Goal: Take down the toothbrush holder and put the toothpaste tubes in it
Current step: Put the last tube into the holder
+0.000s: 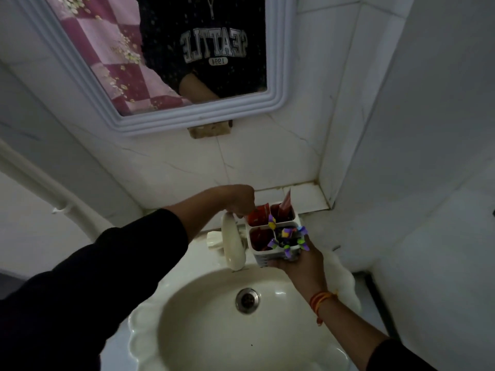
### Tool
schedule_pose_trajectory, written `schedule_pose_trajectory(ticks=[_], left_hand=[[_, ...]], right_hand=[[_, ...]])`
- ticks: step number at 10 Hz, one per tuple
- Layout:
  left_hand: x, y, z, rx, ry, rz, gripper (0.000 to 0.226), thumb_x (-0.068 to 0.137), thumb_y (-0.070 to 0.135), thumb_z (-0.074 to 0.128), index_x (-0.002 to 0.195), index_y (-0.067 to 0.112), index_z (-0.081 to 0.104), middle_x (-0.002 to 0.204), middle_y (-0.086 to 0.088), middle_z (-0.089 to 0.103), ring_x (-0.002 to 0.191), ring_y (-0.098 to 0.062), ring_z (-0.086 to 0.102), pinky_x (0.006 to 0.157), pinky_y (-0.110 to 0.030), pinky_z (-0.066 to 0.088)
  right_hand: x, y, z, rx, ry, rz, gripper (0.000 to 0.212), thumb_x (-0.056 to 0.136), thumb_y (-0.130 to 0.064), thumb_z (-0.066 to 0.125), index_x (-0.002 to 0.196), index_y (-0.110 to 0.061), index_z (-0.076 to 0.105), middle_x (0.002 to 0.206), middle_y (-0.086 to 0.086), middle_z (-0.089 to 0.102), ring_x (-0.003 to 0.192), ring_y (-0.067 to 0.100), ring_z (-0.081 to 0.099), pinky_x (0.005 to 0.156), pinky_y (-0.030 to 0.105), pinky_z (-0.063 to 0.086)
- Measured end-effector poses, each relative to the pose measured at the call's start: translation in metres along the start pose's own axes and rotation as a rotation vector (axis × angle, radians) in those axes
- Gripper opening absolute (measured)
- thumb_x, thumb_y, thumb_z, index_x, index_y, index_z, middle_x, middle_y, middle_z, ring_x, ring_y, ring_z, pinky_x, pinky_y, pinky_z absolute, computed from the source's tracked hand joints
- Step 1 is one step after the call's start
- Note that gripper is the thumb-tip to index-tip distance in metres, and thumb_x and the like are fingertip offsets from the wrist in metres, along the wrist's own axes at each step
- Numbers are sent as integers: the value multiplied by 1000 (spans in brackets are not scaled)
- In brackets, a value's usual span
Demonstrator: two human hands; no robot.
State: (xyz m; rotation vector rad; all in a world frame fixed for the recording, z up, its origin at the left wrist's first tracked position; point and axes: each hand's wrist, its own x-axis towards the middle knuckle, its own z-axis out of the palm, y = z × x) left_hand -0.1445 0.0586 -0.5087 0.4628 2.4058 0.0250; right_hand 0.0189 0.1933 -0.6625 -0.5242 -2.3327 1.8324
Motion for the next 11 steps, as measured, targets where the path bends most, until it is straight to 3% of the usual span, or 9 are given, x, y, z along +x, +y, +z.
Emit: schedule_pose_trajectory(ticks=[1, 2, 3, 4, 5, 6, 8, 9, 11], left_hand=[[2, 0, -4, -288, -4, 10, 25, 90, 5, 55, 105, -1, 75, 100, -18, 78, 79, -20, 68, 71, -29, 56], [-3, 2, -14, -498, 33, 45, 33, 89, -4, 55, 112, 6, 76, 102, -16, 78, 86, -17, 73, 75, -27, 61], [3, 12, -27, -729, 116, 33, 44, 83, -15, 45, 111, 1, 75, 102, -18, 77, 91, -23, 76, 77, -28, 63], [25, 26, -37, -890, 203, -25, 49, 79, -19, 38, 110, -4, 73, 104, -15, 77, 80, -19, 74, 70, -28, 57], [46, 40, -34, -1069, 255, -41, 26, 86, -12, 44, 90, -7, 69, 79, -15, 71, 58, -18, 64, 57, -28, 44], [65, 48, -26, -1172, 313, -69, 21, 87, -9, 47, 71, -1, 58, 59, -12, 52, 52, -21, 48, 63, -37, 38], [69, 48, -13, -1278, 388, -97, 22, 81, -13, 46, 67, -1, 58, 53, -9, 48, 47, -19, 45, 58, -32, 35], [56, 49, -9, -1271, 393, -85, 19, 88, -11, 48, 87, -4, 66, 72, -15, 61, 50, -15, 59, 56, -28, 38], [6, 36, 0, -1137, 464, -5, 12, 88, 8, 57, 81, 8, 66, 95, -17, 72, 80, -25, 67, 72, -31, 55]], right_hand=[[2, -2, -8, -23, 29, -59, 65, 60, -22, 93, 118, -36, 66, 112, -9, 75, 108, 10, 70, 90, 41, 62], [15, -6, -23, -99, 85, -142, 65, 73, -9, 86, 132, -23, 63, 114, -12, 73, 110, 7, 68, 97, 29, 58], [46, -19, -42, -151, 111, -169, 62, 72, -5, 86, 130, -15, 66, 110, -4, 76, 105, 12, 69, 85, -4, 44], [80, -34, -55, -147, 130, -151, 64, 67, -8, 91, 126, -14, 68, 110, 0, 76, 103, 14, 68, 84, 9, 51], [103, -38, -62, -146, 150, -103, 65, 64, -10, 93, 124, -13, 68, 112, 5, 77, 105, 20, 70, 90, 30, 56], [119, -33, -61, -157, 166, -70, 67, 67, -7, 90, 129, -9, 65, 114, 10, 76, 106, 26, 70, 88, 27, 54], [131, -34, -58, -144, 132, -10, 73, 70, 2, 86, 137, -5, 58, 128, 14, 70, 118, 28, 65, 92, 23, 48], [125, -43, -63, -210, 103, -2, 73, 77, 3, 80, 143, -5, 52, 133, 16, 66, 123, 31, 62, 94, 22, 45], [78, -60, -65, -265, 196, 57, 58, 91, -4, 60, 148, -10, 48, 134, 20, 64, 122, 38, 61, 102, 35, 49]])
